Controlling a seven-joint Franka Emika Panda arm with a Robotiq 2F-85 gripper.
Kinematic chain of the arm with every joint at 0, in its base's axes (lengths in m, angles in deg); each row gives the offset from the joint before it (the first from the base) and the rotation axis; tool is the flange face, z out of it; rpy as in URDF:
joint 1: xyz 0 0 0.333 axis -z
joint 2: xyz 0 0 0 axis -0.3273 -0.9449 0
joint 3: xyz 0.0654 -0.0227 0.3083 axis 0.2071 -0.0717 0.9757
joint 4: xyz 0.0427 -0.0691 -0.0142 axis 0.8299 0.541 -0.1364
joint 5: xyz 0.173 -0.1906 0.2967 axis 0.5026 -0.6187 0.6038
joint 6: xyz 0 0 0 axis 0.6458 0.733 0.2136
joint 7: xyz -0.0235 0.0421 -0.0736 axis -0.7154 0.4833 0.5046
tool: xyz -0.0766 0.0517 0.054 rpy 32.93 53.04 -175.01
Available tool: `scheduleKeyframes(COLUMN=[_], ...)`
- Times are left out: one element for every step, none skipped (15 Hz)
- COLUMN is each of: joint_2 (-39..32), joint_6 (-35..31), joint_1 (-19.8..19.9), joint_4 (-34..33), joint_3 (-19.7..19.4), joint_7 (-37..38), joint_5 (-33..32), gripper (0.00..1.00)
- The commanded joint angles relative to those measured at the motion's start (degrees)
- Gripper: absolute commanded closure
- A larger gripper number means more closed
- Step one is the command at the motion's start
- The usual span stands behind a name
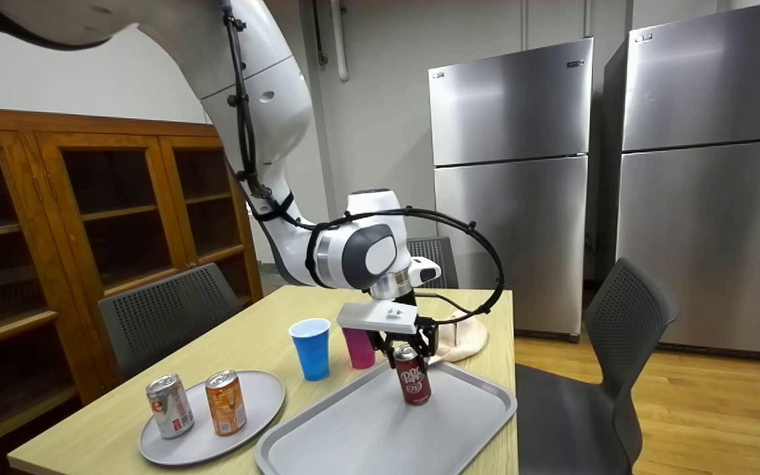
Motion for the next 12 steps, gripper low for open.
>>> scheduleKeyframes(joint_2=[-1.8, -1.7, -1.2, -0.6, 0.2, 0.8, 1.7, 2.7, 3.9, 4.9, 6.3, 7.6], joint_6=[1.4, 1.3, 0.9, 0.7, 0.3, 0.0, -0.2, -0.4, -0.9, -1.3, -1.7, -2.0], joint_1=[2.1, 2.2, 2.4, 2.5, 2.5, 2.3, 2.1, 2.0, 2.0, 1.8, 1.5, 1.2], joint_4=[-4.1, -4.3, -4.1, -3.7, -3.2, -2.9, -2.2, -1.7, -1.1, -0.7, -0.1, 0.4], joint_3=[2.0, 2.0, 2.0, 2.1, 2.1, 2.0, 1.9, 2.1, 2.5, 2.6, 2.9, 3.1], joint_7=[1.0, 1.1, 1.1, 1.0, 0.8, 0.7, 0.7, 0.6, 0.3, 0.2, -0.1, -0.3], joint_5=[0.8, 0.8, 0.7, 0.7, 0.5, 0.2, 0.0, 0.1, 0.2, 0.0, -0.3, -0.6], gripper=[0.61, 0.11, 0.09, 0.04, 0.00, 0.00, 0.00, 0.00, 0.00, 0.00, 0.00, 0.00])
